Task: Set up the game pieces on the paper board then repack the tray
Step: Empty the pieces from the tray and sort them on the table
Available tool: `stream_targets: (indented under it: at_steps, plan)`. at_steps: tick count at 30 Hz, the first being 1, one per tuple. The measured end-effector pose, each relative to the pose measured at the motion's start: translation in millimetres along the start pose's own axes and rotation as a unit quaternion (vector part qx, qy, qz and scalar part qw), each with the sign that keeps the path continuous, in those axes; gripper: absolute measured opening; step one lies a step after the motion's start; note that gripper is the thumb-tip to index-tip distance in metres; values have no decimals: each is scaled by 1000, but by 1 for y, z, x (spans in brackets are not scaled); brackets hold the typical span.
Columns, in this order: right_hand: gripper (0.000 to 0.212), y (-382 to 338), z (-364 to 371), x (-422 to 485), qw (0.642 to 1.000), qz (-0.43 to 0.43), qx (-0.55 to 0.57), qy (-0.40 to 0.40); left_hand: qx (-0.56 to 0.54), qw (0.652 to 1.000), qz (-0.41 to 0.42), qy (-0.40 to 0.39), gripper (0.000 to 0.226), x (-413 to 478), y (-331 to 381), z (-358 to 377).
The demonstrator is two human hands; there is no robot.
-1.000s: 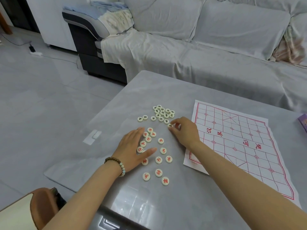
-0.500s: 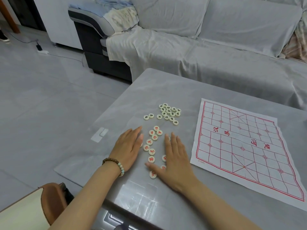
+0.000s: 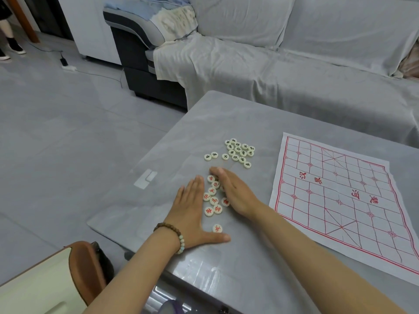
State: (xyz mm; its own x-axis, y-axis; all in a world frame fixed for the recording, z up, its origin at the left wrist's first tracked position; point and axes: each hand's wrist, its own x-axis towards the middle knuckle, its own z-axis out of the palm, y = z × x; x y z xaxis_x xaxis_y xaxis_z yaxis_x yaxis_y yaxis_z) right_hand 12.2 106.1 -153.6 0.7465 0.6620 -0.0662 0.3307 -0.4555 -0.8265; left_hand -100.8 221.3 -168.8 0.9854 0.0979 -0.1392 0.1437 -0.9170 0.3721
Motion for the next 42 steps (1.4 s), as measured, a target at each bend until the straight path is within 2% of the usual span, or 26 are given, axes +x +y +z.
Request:
stream_targets:
  at_steps: [3,6,8,11,15,21,23,26,29,33,37,42]
  plan:
    - [46,-1,4,-17,999,-27,-34,-33,-1,1000,-8,22,140,11,2,2]
    - [47,-1,-4,-30,999,-34,-5,-33,-9,1000,0,28,130,21,3,3]
    - [46,8,-26,-35,998,-41,-38,35,-16,1000,6,24,126,25,3,2]
    - [47,45,-72,-42,970,-17,-200,137,-10,999,14,29,125,32,4,3]
    - [55,88,-99,-62,939,111,-315,80,19,999,19,35,123,39,11,4]
    - [66,85,-76,-82,931,88,-348,67,76,996,33,36,100,43,24,4]
    - [71,81,-66,-88,929,84,-354,72,85,995,30,33,93,43,27,6]
    - [64,76,-59,-92,934,87,-341,66,78,996,30,29,94,42,30,5]
    - [60,64,-63,-77,956,64,-276,80,21,999,18,33,93,48,25,-8]
    - [62,46,-64,-29,979,38,-174,100,-81,996,-40,24,61,70,10,-21]
    - [63,34,-51,26,991,45,-80,100,-62,996,-55,-15,59,95,12,-16]
    - [67,35,-32,71,980,80,-141,112,-50,998,-31,-14,54,119,16,-13]
